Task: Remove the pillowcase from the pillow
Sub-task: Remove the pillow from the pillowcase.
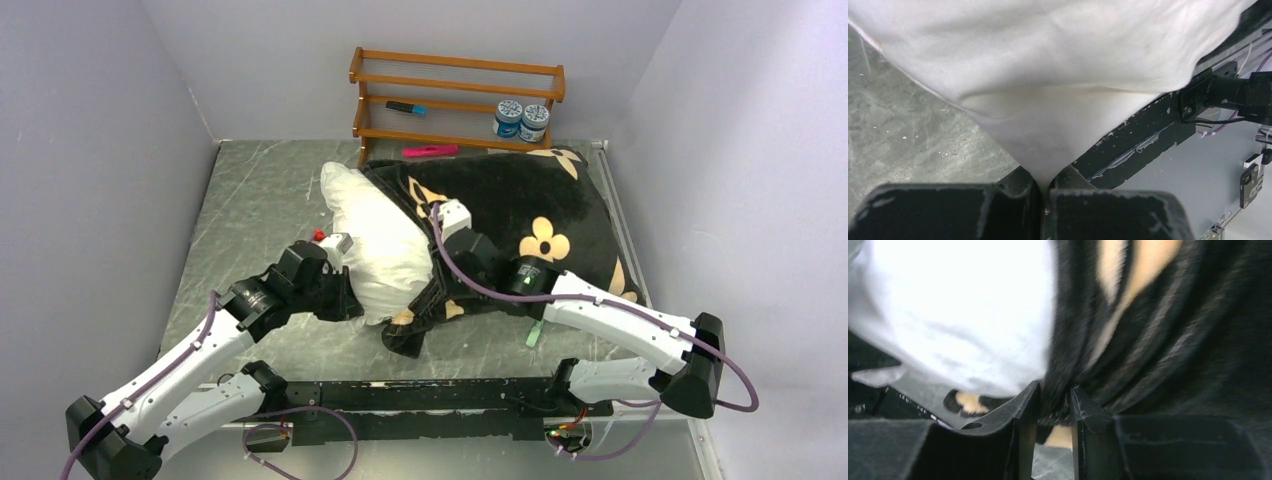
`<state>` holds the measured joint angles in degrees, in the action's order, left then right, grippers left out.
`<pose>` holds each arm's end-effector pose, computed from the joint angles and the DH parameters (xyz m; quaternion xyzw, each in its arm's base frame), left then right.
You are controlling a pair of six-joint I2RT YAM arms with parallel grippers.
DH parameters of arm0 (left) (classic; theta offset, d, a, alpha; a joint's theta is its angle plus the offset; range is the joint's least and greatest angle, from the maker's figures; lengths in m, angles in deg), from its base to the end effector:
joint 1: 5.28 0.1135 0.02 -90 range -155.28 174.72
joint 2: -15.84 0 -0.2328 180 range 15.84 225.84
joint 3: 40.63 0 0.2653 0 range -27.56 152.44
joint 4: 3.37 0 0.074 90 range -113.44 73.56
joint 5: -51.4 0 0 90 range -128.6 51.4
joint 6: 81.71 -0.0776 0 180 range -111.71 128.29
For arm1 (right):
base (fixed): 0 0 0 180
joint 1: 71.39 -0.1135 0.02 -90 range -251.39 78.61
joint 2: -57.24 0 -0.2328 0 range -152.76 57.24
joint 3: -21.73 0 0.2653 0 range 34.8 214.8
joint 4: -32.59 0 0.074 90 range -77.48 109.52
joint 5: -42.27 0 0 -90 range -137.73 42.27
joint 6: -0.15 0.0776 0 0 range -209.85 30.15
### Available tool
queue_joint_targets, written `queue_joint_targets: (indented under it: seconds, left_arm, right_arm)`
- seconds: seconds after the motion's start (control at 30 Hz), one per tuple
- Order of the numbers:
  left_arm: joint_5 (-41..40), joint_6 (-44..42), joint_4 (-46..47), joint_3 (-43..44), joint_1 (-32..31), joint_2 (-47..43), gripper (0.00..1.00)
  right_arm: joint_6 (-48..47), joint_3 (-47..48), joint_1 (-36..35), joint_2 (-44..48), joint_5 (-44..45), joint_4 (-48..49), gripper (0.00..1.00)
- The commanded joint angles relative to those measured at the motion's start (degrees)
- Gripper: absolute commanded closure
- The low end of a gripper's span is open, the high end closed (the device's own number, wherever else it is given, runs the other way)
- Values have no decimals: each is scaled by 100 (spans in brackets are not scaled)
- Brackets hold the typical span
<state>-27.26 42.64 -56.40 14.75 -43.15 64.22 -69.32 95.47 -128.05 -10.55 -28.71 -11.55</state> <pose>0.1745 -0.1550 0.2118 0.0653 0.9212 -0.2936 0.2470 0.1924 0.2465 0.2654 -0.2065 0.8658 0.1526 0.4295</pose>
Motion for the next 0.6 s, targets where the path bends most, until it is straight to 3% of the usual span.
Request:
queue_joint_targets:
  seconds: [0.0,0.13,0.33,0.57]
  left_arm:
    - [-186,138,33,466,-19,-80,95]
    - [-222,256,68,557,-19,-129,95]
    - [-362,392,94,659,-19,-246,95]
    - [-425,490,113,835,-19,-235,95]
  right_arm:
    - [751,247,-803,100,606,-556,63]
    - [1459,82,-1325,288,971,-712,52]
    - [2070,-408,-1955,182,695,-139,35]
    - [2572,-771,-2087,-324,752,642,24]
